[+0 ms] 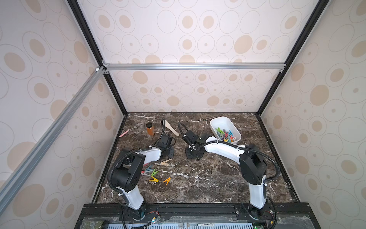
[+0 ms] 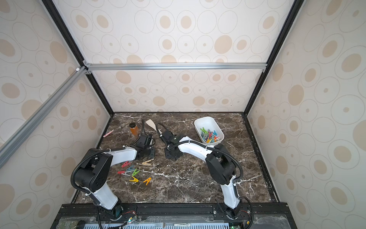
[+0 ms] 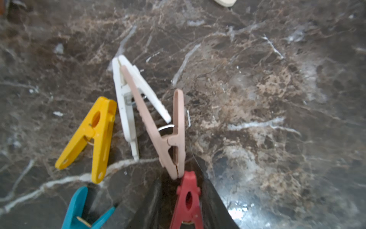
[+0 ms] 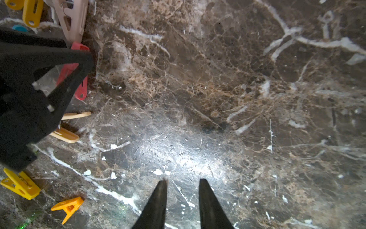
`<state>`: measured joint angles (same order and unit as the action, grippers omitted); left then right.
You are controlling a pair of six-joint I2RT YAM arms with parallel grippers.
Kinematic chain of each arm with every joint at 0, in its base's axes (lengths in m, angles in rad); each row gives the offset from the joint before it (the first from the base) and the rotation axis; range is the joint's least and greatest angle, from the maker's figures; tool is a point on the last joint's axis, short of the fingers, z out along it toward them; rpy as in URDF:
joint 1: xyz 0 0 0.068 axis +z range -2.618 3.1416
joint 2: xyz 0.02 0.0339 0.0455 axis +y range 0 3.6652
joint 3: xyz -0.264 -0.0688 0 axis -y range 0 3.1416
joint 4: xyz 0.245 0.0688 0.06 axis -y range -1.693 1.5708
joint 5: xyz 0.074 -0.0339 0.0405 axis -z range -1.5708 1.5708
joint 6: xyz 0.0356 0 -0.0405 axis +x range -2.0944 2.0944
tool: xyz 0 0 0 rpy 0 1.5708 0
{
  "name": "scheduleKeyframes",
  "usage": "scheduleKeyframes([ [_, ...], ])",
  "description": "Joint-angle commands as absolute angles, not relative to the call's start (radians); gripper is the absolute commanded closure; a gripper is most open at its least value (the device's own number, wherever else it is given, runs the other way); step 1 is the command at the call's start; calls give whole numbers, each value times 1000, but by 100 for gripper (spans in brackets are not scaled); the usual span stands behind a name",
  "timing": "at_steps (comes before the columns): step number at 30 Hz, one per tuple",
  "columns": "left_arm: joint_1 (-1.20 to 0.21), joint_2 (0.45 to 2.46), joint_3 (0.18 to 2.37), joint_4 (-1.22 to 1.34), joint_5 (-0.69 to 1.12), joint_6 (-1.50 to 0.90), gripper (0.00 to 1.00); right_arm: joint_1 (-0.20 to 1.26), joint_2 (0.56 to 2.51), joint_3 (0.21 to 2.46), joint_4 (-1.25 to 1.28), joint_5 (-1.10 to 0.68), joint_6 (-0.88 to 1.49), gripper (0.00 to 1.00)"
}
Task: Put the clothespins into the storage box
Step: Pick up the clothespin from the center of the board, then move the storage box to the center of the board.
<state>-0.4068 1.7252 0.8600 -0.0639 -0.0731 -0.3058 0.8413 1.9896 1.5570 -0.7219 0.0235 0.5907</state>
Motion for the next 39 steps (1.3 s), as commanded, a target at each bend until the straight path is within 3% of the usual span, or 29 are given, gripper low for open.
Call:
scheduleKeyframes([
  [1, -435, 1760, 896, -157, -156, -263, 72, 842, 1962, 1540, -731, 48, 605, 69],
  [12, -447, 1709, 937, -201, -68, -303, 78, 771, 1877, 1473, -719, 43, 612, 69],
  [22, -448, 1600, 981, -198, 95, -377, 78, 484, 1773, 1424, -679, 56, 583, 69],
  [29, -485, 1605, 1064, -148, 187, -426, 78, 316, 1903, 1488, -648, 85, 576, 73],
  [39, -519, 1652, 1134, -84, 222, -463, 79, 245, 2087, 1626, -683, 45, 539, 86],
])
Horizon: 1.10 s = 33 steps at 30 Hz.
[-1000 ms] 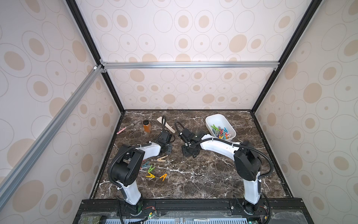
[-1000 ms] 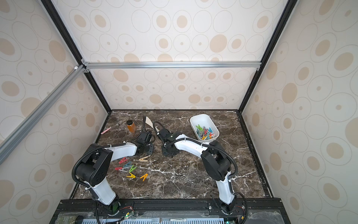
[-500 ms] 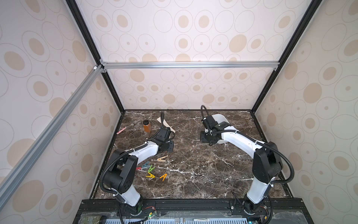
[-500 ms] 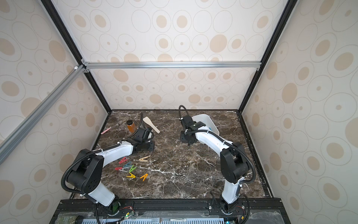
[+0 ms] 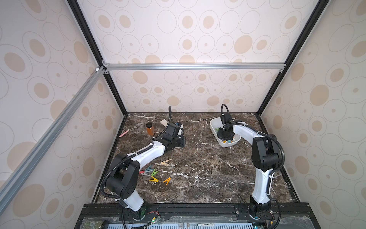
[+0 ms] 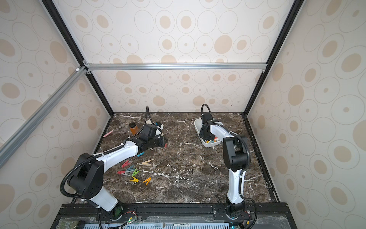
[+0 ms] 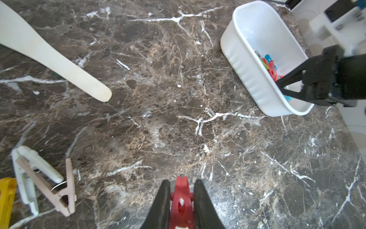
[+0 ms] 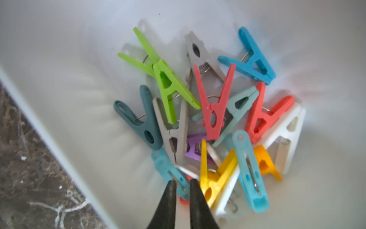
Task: Put the clothespins into the storage box
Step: Move the storage box to the center of the board.
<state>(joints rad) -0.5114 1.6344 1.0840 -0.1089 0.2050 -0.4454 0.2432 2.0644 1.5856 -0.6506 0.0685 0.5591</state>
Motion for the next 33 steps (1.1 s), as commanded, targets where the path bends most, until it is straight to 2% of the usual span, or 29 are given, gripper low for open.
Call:
scheduleKeyframes([
  [1, -522, 1657, 1142, -83, 223, -462, 79, 245, 2091, 1621, -677, 40, 536, 87],
  [8, -539, 1707, 1216, -80, 237, -456, 79, 275, 2071, 1575, -676, -77, 510, 88],
  [21, -577, 1828, 1351, -65, 197, -457, 79, 575, 1944, 1399, -672, -198, 547, 88],
  [26, -597, 1877, 1413, -57, 193, -465, 79, 556, 1796, 1387, -712, -157, 542, 87],
  [33, -682, 2003, 1502, -5, 208, -482, 78, 398, 1550, 1244, -705, -62, 604, 85],
])
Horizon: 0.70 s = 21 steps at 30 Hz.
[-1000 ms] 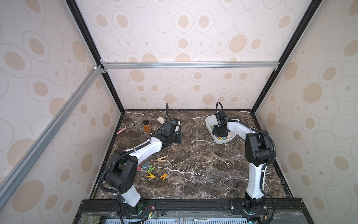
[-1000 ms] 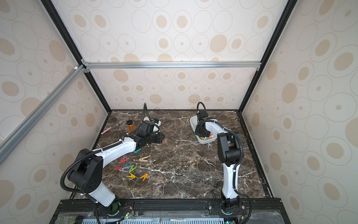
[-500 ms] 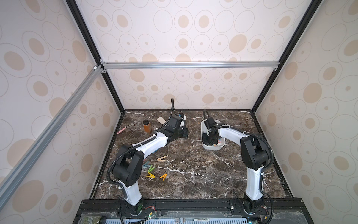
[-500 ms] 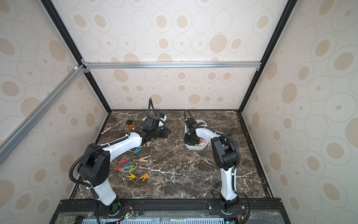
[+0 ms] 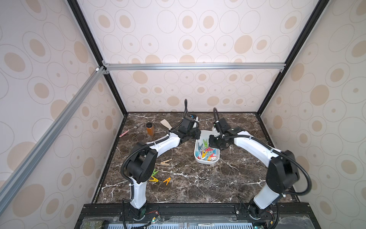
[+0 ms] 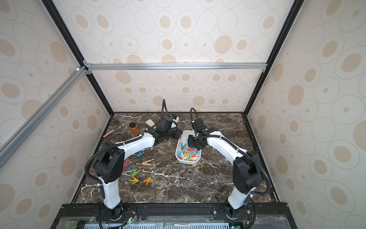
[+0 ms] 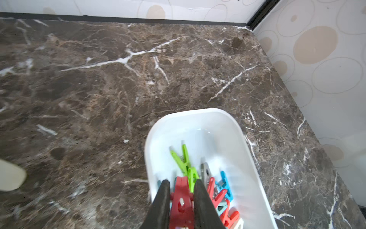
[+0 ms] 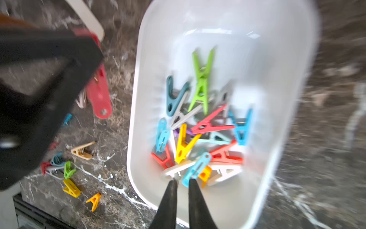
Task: Put the clothespins into the storage box
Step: Move the storage box to the center of the board, then place the clothespin in the storage box.
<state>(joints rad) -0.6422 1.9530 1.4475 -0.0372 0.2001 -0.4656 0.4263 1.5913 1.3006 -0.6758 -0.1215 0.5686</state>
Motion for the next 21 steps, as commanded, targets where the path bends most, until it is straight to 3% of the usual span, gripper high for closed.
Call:
scheduleKeyframes([
  [1, -694, 2033, 1522, -10, 209, -482, 76, 397, 1530, 1236, -704, -47, 609, 85],
  [3, -708, 2077, 1564, -29, 214, -475, 71, 402, 1519, 1233, -704, -58, 614, 84],
  [6, -709, 2099, 1607, -65, 190, -455, 48, 456, 1523, 1239, -698, -48, 615, 85],
  [8, -704, 2068, 1603, -72, 154, -421, 40, 508, 1533, 1241, -696, -19, 622, 85],
  [12, -661, 1935, 1496, -79, 101, -395, 39, 617, 1545, 1227, -642, 11, 639, 85],
  [15, -574, 1754, 1290, -43, 59, -428, 39, 735, 1593, 1270, -632, 40, 608, 85],
  [21, -392, 1422, 932, -67, -46, -444, 35, 949, 1819, 1449, -626, -21, 504, 85],
])
